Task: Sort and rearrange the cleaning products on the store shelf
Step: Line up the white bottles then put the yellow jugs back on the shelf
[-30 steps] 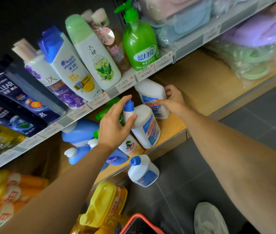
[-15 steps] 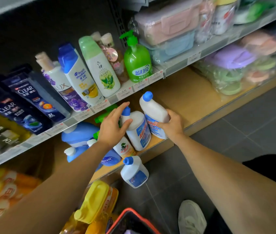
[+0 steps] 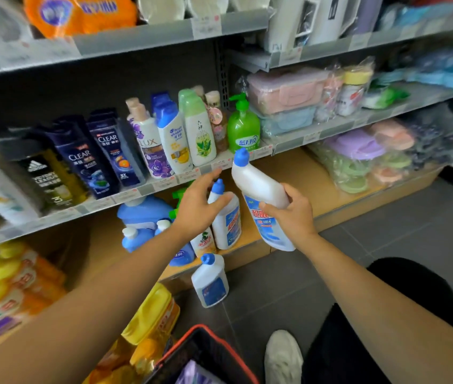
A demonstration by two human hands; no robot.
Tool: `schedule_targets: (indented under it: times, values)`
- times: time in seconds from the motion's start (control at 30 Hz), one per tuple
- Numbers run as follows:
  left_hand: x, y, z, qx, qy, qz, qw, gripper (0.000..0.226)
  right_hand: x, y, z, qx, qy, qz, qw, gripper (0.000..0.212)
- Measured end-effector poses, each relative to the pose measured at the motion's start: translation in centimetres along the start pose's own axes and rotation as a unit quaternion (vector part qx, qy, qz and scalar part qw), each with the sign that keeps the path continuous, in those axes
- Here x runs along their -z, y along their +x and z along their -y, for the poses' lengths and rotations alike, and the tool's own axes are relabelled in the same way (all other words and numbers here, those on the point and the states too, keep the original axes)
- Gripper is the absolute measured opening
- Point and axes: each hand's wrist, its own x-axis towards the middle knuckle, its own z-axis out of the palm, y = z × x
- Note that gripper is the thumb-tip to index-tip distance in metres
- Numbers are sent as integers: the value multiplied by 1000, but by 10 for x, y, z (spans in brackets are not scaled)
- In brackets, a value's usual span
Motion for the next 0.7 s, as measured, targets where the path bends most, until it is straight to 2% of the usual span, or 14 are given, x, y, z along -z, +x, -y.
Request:
schedule_targets:
  times: [0.17,0.33,0.4,0.53,0.7]
  values:
    - [40,-24,-39,17,-175,33,984,55,6,-28,48,25,45,171,984,52]
    - [94,-63,-60,16,-269,63,961,30,-3,-59,87,-13,100,320,942,64]
    - [110,-83,-63,23,-307,56,950,26,-11,-69,101,-39,120,371,920,61]
    - [122,-117,-60,77,-423,-38,902,20,-41,-91,115,-51,147,423,893,56]
    - [127,-157,-36,122,-435,-116,885,24,-88,-122,112,-2,121,414,902,56]
